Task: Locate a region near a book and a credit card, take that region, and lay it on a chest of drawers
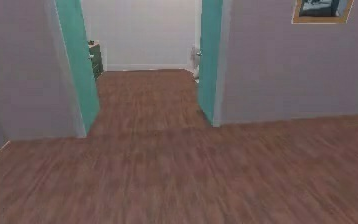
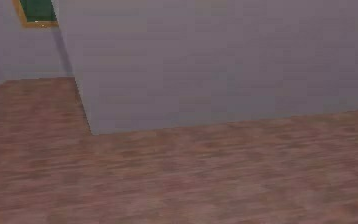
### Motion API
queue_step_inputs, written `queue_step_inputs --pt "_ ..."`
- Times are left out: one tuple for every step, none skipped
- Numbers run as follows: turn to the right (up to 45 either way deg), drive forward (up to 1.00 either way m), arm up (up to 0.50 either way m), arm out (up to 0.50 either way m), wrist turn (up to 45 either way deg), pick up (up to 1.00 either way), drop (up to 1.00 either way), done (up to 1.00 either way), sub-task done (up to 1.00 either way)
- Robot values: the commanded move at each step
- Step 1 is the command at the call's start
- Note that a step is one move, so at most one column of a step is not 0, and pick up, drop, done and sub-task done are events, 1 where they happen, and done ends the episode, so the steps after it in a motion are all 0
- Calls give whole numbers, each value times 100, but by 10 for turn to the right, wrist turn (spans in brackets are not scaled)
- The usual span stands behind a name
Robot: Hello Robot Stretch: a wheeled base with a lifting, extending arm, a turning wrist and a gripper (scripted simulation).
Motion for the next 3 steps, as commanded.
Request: queue_step_inputs --pt "0 100 0 0 0 0 0 0 0" --pt "-30 0 0 0 0 0 0 0 0" --pt "-30 0 0 0 0 0 0 0 0"
